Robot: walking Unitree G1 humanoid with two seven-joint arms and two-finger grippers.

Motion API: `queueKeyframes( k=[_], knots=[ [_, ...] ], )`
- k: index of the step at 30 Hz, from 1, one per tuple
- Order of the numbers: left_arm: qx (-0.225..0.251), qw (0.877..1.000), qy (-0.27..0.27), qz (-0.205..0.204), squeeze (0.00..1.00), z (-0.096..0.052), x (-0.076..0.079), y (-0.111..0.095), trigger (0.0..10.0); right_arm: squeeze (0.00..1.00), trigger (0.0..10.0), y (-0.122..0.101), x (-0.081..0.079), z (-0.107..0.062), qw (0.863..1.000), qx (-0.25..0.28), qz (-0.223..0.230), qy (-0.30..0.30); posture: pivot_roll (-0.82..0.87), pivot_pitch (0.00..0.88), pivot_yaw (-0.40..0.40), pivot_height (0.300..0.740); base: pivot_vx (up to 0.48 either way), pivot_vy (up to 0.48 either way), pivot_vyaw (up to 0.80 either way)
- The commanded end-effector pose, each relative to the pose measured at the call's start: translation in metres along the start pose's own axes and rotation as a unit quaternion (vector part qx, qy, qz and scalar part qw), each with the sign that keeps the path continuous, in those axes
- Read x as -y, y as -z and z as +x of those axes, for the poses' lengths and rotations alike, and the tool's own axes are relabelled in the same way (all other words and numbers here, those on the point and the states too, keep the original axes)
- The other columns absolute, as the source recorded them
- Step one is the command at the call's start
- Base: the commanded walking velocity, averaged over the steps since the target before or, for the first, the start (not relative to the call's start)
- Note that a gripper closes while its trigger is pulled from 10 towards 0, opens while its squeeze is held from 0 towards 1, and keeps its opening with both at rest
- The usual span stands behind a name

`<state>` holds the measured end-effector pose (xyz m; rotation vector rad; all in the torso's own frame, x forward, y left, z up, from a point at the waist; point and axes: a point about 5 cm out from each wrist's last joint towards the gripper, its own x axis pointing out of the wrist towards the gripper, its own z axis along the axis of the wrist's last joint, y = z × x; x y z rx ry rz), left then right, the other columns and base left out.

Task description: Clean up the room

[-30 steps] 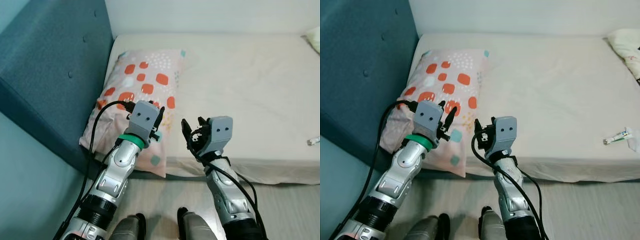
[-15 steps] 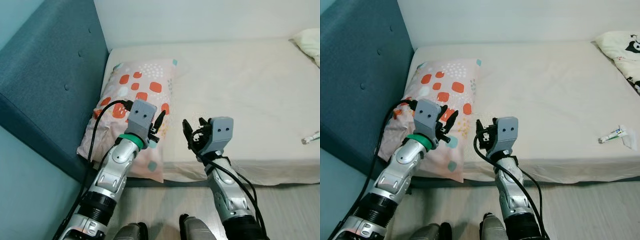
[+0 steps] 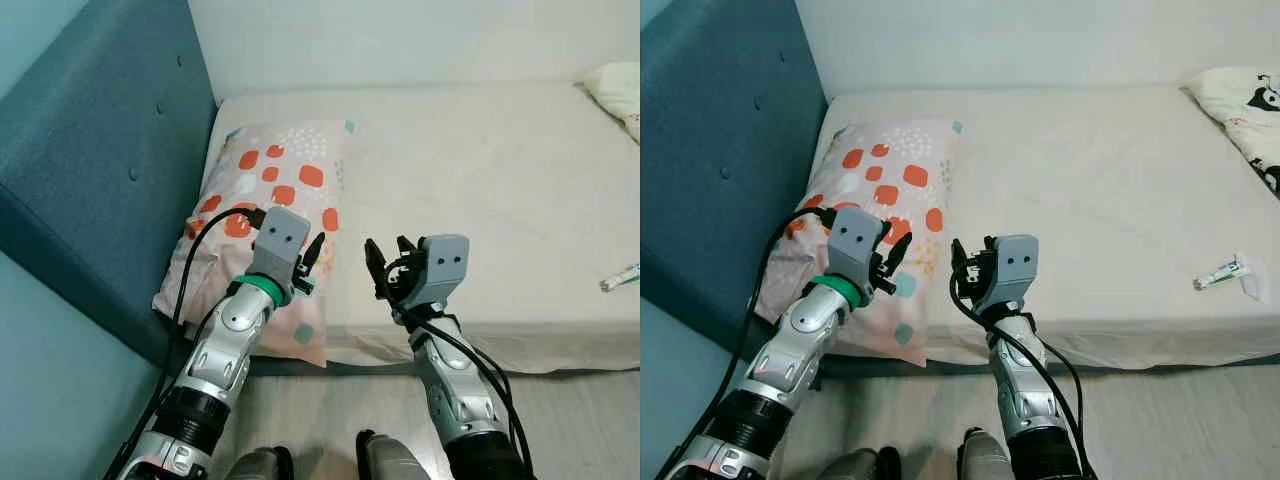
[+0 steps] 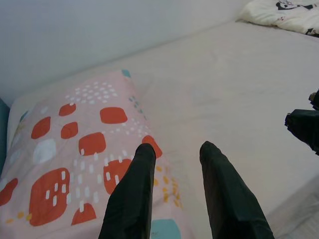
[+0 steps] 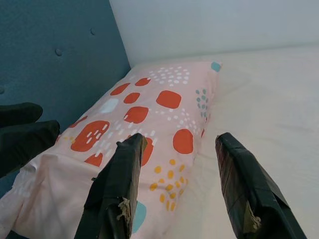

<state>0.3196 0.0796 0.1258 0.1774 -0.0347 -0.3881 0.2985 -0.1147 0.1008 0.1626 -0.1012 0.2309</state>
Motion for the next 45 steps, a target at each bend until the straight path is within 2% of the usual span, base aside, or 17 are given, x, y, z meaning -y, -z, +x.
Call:
queueKeyframes(
  k=[1, 10, 16, 29, 45],
  knots=[
    [-0.01, 1.0, 0.007, 0.005, 0.0, -0.0023, 0.0025, 0.0074, 10.0, 0.0, 10.0, 0.0058, 0.0015, -0.0021, 1.0, -0.013, 0.006, 0.001, -0.1, 0.032, 0.069, 0.74, 0.0, 0.0, 0.0],
    [-0.004, 1.0, 0.01, 0.01, 0.0, -0.0027, 0.0053, 0.0064, 10.0, 0.0, 10.0, 0.0086, 0.0059, -0.0009, 1.0, -0.017, 0.003, 0.007, -0.09, 0.034, 0.074, 0.74, 0.0, -0.154, 0.0],
    [-0.006, 1.0, 0.0, 0.001, 0.0, -0.0013, 0.007, 0.0081, 10.0, 0.0, 10.0, 0.0103, -0.0006, -0.0046, 1.0, -0.018, 0.007, 0.0, -0.1, 0.038, 0.067, 0.74, 0.0, -0.384, 0.0],
    [-0.013, 1.0, -0.006, 0.003, 0.0, -0.0027, 0.0081, 0.0133, 10.0, 0.0, 10.0, 0.0119, 0.0061, -0.0062, 1.0, -0.023, 0.001, 0.004, -0.1, 0.05, 0.062, 0.74, 0.0, -0.398, 0.0],
    [-0.013, 1.0, -0.004, 0.003, 0.0, -0.0017, 0.0095, 0.0152, 10.0, 0.0, 10.0, 0.0137, 0.0058, -0.0065, 1.0, -0.029, -0.005, -0.001, -0.1, 0.037, 0.061, 0.74, 0.0, -0.398, 0.0]
  ],
)
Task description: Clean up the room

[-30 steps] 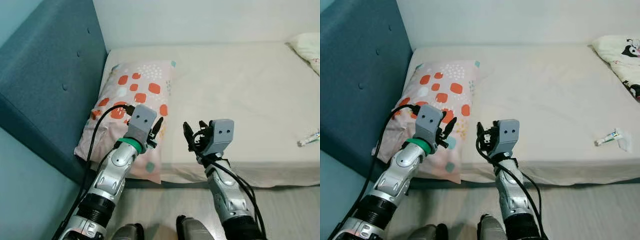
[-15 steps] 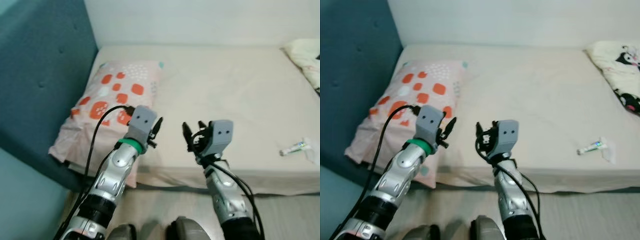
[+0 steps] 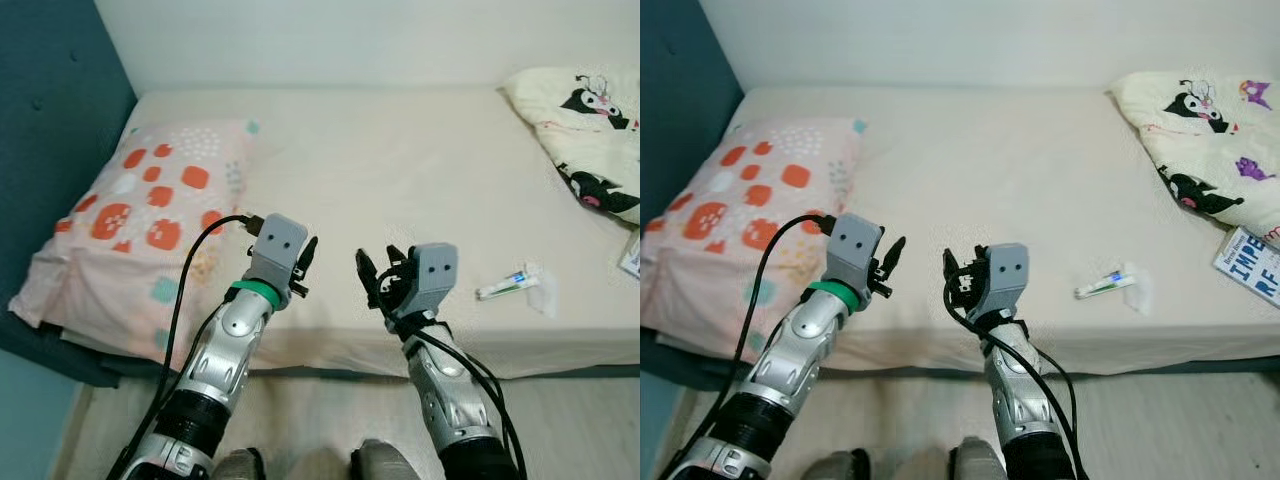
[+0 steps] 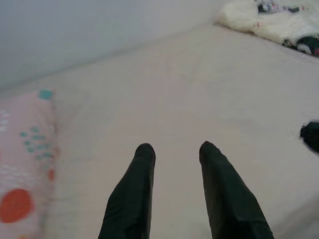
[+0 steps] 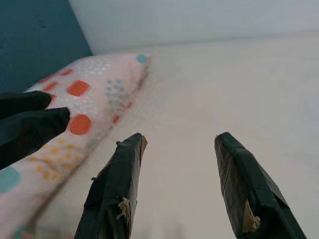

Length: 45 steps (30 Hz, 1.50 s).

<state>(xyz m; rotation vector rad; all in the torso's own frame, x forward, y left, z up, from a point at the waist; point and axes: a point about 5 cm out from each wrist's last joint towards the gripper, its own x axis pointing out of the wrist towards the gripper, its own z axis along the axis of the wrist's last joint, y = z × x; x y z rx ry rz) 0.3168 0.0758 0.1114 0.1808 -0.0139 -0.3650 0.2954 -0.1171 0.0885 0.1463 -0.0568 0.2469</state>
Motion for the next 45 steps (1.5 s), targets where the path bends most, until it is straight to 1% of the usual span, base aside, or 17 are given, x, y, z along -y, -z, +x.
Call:
queueKeyframes(
  k=[1, 36, 40, 43, 45],
  knots=[
    [-0.001, 1.0, 0.006, 0.004, 0.0, -0.0005, 0.0024, 0.002, 10.0, 0.0, 10.0, 0.0023, 0.0023, -0.0012, 1.0, -0.005, 0.0, 0.004, -0.1, 0.034, 0.061, 0.74, 0.0, -0.386, 0.0],
    [-0.001, 1.0, 0.009, 0.01, 0.0, 0.0016, 0.0007, 0.0022, 10.0, 0.0, 10.0, 0.0057, 0.0, -0.0012, 1.0, -0.007, 0.003, 0.008, -0.1, 0.036, 0.083, 0.74, 0.0, -0.365, 0.0],
    [-0.013, 1.0, 0.009, -0.005, 0.0, 0.0028, 0.0014, 0.0038, 10.0, 0.0, 10.0, 0.0063, -0.0004, -0.0014, 1.0, -0.008, 0.003, 0.008, -0.1, 0.039, 0.084, 0.74, 0.0, 0.0, 0.0],
    [-0.015, 1.0, 0.009, -0.005, 0.0, 0.003, 0.0018, 0.0041, 10.0, 0.0, 10.0, 0.0064, -0.0004, -0.0014, 1.0, -0.008, 0.004, 0.009, -0.1, 0.039, 0.084, 0.74, 0.0, 0.0, 0.0],
    [-0.017, 1.0, 0.009, -0.006, 0.0, 0.0031, 0.0018, 0.0043, 10.0, 0.0, 10.0, 0.0064, -0.0004, -0.0014, 1.0, -0.008, 0.004, 0.009, -0.1, 0.041, 0.084, 0.74, 0.0, 0.416, 0.0]
  ],
)
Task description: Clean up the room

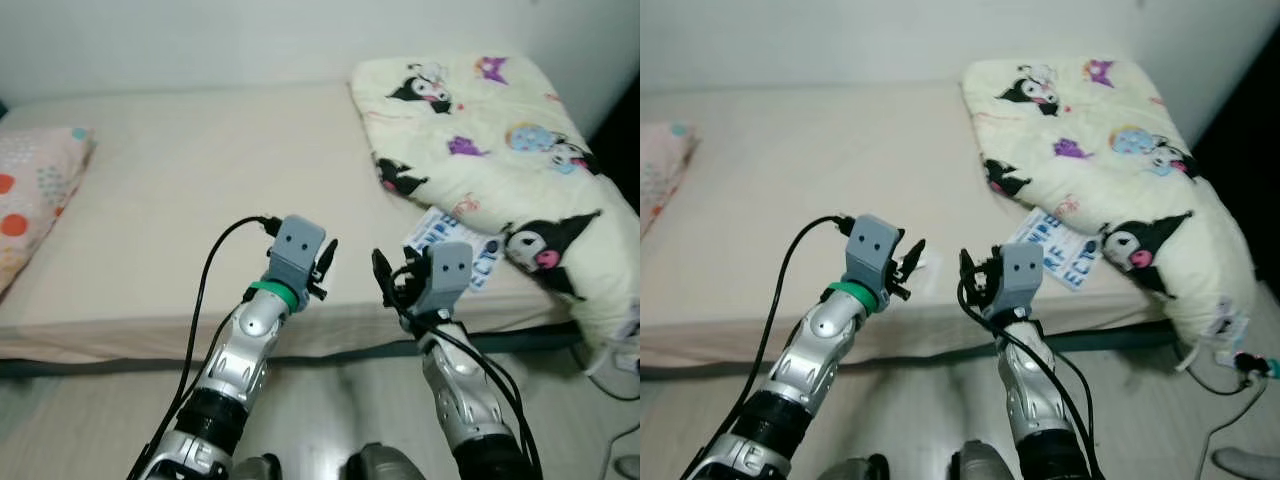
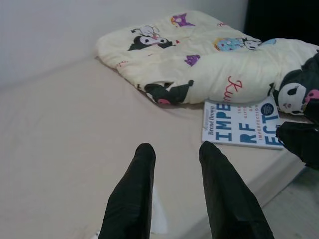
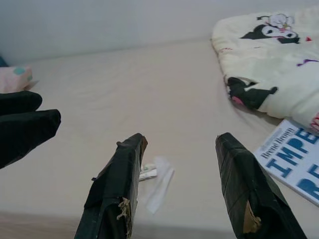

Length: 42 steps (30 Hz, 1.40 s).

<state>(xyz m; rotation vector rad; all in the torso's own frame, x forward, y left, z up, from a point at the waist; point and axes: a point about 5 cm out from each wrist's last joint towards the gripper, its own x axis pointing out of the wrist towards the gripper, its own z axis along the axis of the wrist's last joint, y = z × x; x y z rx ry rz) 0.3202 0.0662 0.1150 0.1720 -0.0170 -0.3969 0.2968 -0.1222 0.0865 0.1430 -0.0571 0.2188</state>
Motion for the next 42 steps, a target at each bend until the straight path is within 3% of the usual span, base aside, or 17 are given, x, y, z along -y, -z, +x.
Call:
queueKeyframes(
  k=[1, 7, 29, 35, 37, 39, 42],
  knots=[
    [-0.022, 1.0, -0.009, -0.004, 0.0, -0.003, -0.005, 0.01, 10.0, 0.0, 10.0, 0.005, -0.006, -0.002, 1.0, -0.009, 0.006, -0.005, -0.1, 0.043, 0.085, 0.74, 0.0, 0.48, 0.0],
    [-0.023, 1.0, -0.012, -0.005, 0.0, -0.003, -0.006, 0.01, 10.0, 0.0, 10.0, 0.005, -0.006, -0.002, 1.0, -0.009, 0.006, -0.005, -0.1, 0.047, 0.085, 0.74, 0.0, 0.48, 0.0],
    [-0.023, 1.0, -0.012, -0.009, 0.0, -0.007, -0.006, 0.011, 10.0, 0.0, 10.0, 0.01, -0.01, -0.004, 1.0, -0.019, 0.008, -0.013, -0.09, 0.05, 0.082, 0.74, 0.0, 0.0, 0.0],
    [-0.045, 0.997, -0.031, -0.055, 0.0, -0.01, -0.015, 0.017, 10.0, 0.0, 10.0, 0.012, -0.018, -0.002, 0.999, -0.023, 0.012, -0.028, -0.08, 0.052, 0.076, 0.74, 0.0, 0.0, 0.0],
    [-0.041, 0.999, -0.029, -0.015, 0.0, -0.013, -0.02, 0.019, 10.0, 0.0, 10.0, 0.013, -0.021, -0.001, 0.999, -0.026, 0.012, -0.038, -0.07, 0.049, 0.062, 0.74, 0.0, 0.0, 0.0],
    [-0.039, 0.999, -0.027, -0.002, 0.0, -0.015, -0.023, 0.02, 10.0, 0.0, 10.0, 0.013, -0.023, -0.001, 0.999, -0.026, 0.009, -0.044, -0.06, 0.048, 0.05, 0.74, 0.0, 0.0, 0.0],
    [-0.039, 0.998, -0.046, -0.014, 0.0, -0.017, -0.031, 0.022, 10.0, 0.0, 10.0, 0.015, -0.024, 0.0, 0.998, -0.031, 0.003, -0.056, -0.05, 0.044, 0.038, 0.74, 0.0, 0.0, 0.0]
  ],
)
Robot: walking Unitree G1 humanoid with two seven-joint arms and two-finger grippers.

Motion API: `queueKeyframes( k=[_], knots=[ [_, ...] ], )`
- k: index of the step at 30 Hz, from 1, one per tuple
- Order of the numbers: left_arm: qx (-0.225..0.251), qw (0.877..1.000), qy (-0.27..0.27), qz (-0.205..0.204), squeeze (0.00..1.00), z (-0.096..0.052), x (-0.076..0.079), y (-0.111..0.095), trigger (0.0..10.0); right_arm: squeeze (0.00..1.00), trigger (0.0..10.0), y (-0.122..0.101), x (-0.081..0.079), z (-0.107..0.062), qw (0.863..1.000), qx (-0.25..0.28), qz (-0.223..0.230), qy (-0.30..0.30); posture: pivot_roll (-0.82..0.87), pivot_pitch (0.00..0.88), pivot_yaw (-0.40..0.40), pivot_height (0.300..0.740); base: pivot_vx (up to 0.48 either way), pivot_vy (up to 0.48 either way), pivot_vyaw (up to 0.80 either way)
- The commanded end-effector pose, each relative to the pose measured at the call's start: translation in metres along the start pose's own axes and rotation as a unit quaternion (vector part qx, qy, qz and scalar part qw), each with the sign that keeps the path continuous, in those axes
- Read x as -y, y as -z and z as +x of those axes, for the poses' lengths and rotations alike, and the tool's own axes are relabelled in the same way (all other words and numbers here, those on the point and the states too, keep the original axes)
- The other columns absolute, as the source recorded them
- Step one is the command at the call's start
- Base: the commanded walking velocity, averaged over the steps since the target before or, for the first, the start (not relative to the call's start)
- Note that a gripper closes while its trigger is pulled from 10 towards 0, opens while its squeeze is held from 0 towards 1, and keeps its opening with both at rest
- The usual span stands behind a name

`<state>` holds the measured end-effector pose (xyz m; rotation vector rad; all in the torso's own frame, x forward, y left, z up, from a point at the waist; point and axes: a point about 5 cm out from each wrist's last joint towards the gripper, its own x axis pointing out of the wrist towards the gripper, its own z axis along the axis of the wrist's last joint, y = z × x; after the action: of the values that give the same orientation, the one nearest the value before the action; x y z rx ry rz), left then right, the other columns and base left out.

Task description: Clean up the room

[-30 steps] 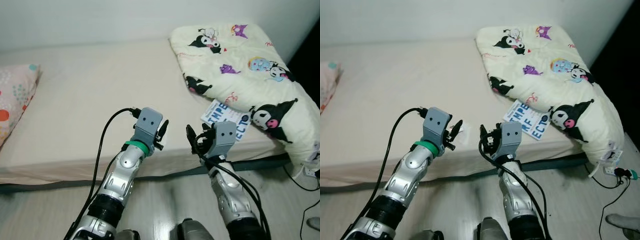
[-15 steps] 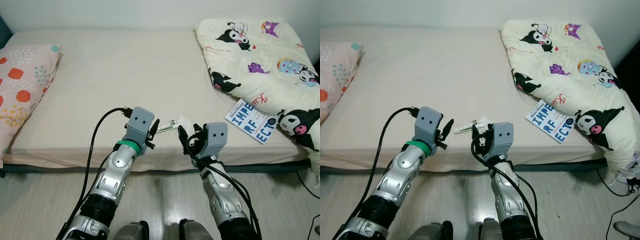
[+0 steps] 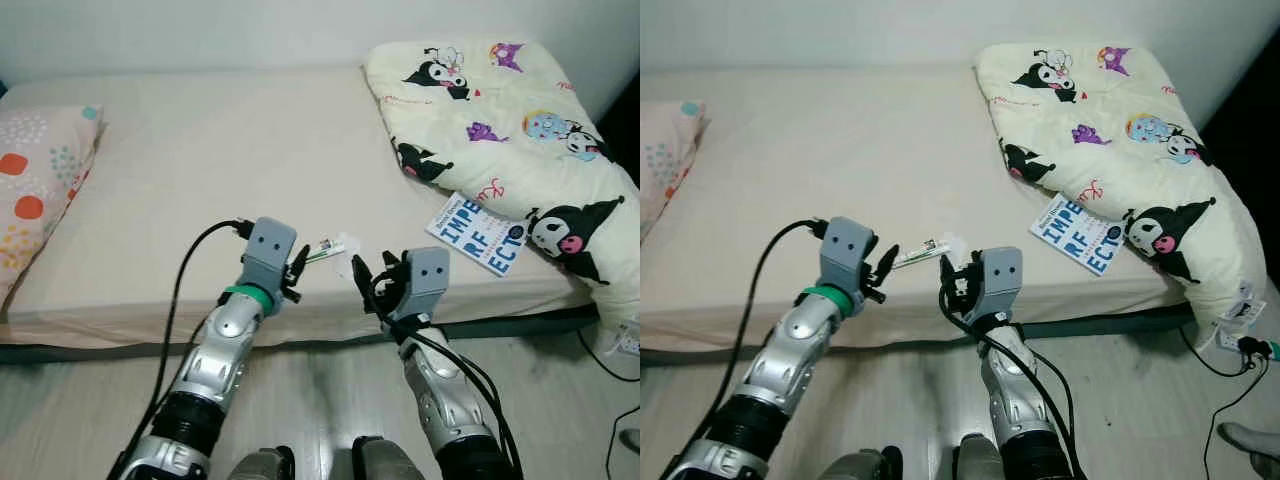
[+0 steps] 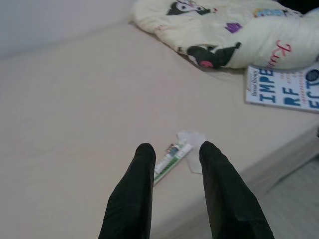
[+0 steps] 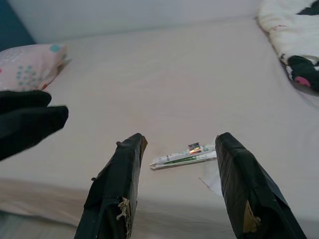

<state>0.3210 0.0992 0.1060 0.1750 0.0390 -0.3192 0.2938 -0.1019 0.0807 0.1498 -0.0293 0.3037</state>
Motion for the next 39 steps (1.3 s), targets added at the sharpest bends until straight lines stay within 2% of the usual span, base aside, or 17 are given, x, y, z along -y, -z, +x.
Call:
queueKeyframes(
  k=[1, 4, 10, 19, 24, 28, 33, 36, 39],
  knots=[
    [-0.009, 1.0, -0.01, -0.01, 0.0, -0.005, -0.003, 0.008, 10.0, 0.0, 10.0, 0.006, -0.005, -0.001, 1.0, -0.015, -0.003, -0.015, -0.05, 0.044, 0.038, 0.74, 0.0, 0.0, 0.0],
    [-0.005, 0.999, -0.016, -0.028, 0.0, -0.006, -0.001, 0.007, 10.0, 0.0, 10.0, 0.005, -0.006, 0.002, 0.999, -0.014, -0.013, -0.026, -0.05, 0.046, 0.033, 0.74, 0.0, 0.0, 0.0],
    [0.002, 1.0, 0.0, -0.03, 0.0, -0.005, 0.011, 0.005, 10.0, 0.0, 10.0, -0.003, -0.01, 0.012, 0.999, 0.0, -0.012, -0.031, -0.06, 0.03, 0.025, 0.74, 0.0, 0.0, 0.0],
    [0.007, 0.999, 0.0, -0.042, 0.0, -0.002, 0.012, 0.003, 10.0, 0.0, 10.0, -0.003, -0.012, 0.009, 0.999, 0.001, -0.009, -0.037, -0.06, 0.028, 0.003, 0.74, 0.0, 0.0, 0.0],
    [0.008, 0.999, -0.011, -0.042, 0.0, -0.002, 0.01, 0.002, 10.0, 0.0, 10.0, -0.001, -0.007, 0.008, 0.999, -0.004, -0.007, -0.037, -0.05, 0.029, -0.006, 0.74, 0.0, 0.0, 0.0],
    [0.006, 0.999, -0.02, -0.038, 0.0, -0.001, 0.01, 0.002, 10.0, 0.0, 10.0, -0.008, 0.004, 0.015, 1.0, 0.001, -0.019, -0.014, -0.07, 0.045, 0.005, 0.74, 0.0, 0.0, 0.0],
    [0.005, 0.999, -0.018, -0.035, 0.0, -0.001, 0.011, 0.003, 10.0, 0.0, 10.0, -0.008, 0.003, 0.013, 1.0, 0.001, -0.019, -0.012, -0.08, 0.049, 0.003, 0.74, 0.0, 0.0, 0.0],
    [0.012, 0.999, -0.025, -0.039, 0.0, 0.003, 0.013, 0.0, 10.0, 0.0, 10.0, 0.0, 0.002, 0.006, 0.998, -0.018, -0.057, -0.016, -0.1, 0.054, -0.006, 0.74, 0.275, 0.0, 0.0],
    [0.013, 0.999, -0.027, -0.039, 0.0, 0.005, 0.016, -0.001, 10.0, 0.0, 10.0, -0.001, 0.004, 0.004, 0.998, -0.013, -0.061, -0.013, -0.09, 0.046, -0.016, 0.74, 0.457, 0.0, 0.4]
  ],
)
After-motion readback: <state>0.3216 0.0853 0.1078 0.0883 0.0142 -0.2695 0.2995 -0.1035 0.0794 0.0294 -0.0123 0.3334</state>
